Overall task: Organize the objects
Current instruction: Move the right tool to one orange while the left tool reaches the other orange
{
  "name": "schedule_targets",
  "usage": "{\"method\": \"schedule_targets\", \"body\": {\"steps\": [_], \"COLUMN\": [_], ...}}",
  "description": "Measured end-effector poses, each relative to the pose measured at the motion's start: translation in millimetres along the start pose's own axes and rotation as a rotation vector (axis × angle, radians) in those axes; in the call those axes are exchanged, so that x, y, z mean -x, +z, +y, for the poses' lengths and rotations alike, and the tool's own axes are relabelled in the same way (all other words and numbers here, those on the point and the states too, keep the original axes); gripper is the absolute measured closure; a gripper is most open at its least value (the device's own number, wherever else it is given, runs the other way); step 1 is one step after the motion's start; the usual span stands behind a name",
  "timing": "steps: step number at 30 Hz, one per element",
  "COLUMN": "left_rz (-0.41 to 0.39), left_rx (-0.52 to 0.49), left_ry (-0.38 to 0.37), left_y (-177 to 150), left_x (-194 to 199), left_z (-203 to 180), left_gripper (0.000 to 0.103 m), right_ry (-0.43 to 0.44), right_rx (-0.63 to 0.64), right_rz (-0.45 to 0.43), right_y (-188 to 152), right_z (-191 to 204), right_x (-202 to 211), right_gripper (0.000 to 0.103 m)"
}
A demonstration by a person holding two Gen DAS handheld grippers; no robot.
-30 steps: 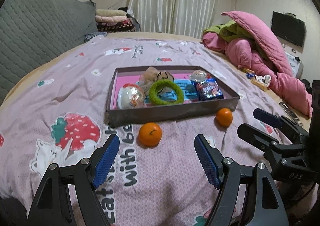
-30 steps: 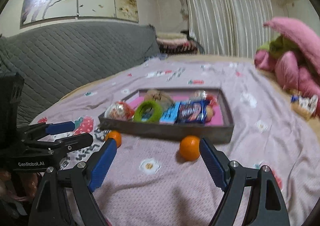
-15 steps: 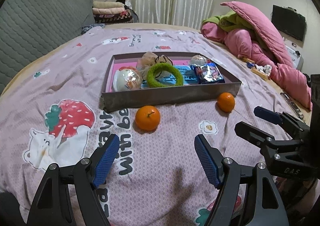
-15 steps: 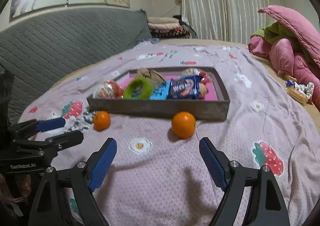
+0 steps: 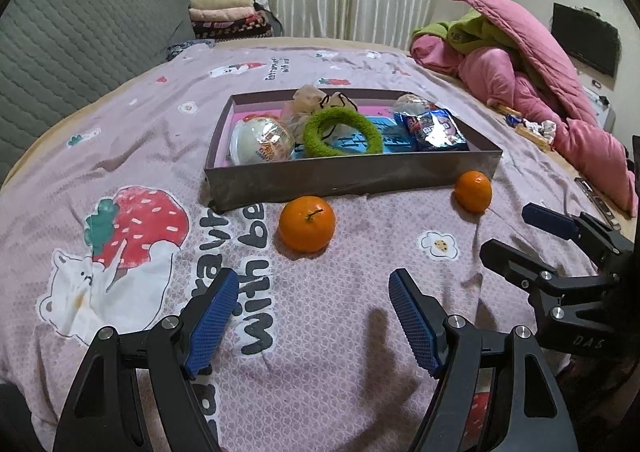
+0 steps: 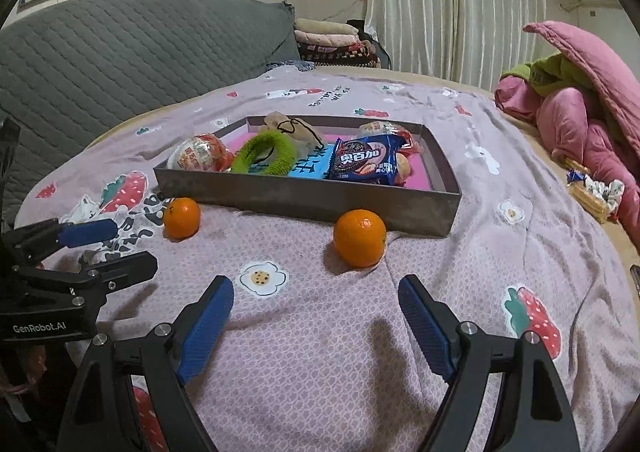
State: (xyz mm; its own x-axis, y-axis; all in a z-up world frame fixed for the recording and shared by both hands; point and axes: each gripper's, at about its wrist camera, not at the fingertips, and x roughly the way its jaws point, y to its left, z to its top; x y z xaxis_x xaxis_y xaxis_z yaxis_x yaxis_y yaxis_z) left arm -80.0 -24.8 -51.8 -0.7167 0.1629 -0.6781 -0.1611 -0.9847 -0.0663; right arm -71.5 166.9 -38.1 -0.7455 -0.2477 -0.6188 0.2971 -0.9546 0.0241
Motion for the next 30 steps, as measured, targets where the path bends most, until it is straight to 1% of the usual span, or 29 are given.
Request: {"method": "schedule_targets", "body": {"steps": [6, 10, 19, 21, 25, 30], "left_rz": [0.008, 0.012, -0.002, -0.003, -0.006, 0.005], "left_rx": [0.056, 0.065, 0.064, 0.064, 0.058, 0.065], "left_ry": [-0.007, -0.002, 0.024, 0.022, 0.029, 0.025], "left_y": [5, 8, 16, 17, 20, 23], "left_x": [-11, -18, -30, -32, -35, -41], "left_z": [13, 16, 14, 13, 13, 13], "left_gripper": [0.024, 0.024, 0.025, 0.025, 0.025, 0.025], "right_ry": [0.023, 0.047, 0.002, -0.013, -0.008, -0.024], "right_rx": [-0.059, -0.101, -0.056, -0.058, -0.080, -0.076], "right_rz": [-0.003, 0.010, 0.025, 0.036, 0.071, 0.079], "right_y": [5, 8, 14, 14, 14, 16], "right_z": [-13, -20, -16, -18, -25, -25], "right_x": [-7, -17, -32, -35, -44, -48], "right_gripper": [0.019, 0.019, 0.019, 0.019, 0.019, 0.020]}}
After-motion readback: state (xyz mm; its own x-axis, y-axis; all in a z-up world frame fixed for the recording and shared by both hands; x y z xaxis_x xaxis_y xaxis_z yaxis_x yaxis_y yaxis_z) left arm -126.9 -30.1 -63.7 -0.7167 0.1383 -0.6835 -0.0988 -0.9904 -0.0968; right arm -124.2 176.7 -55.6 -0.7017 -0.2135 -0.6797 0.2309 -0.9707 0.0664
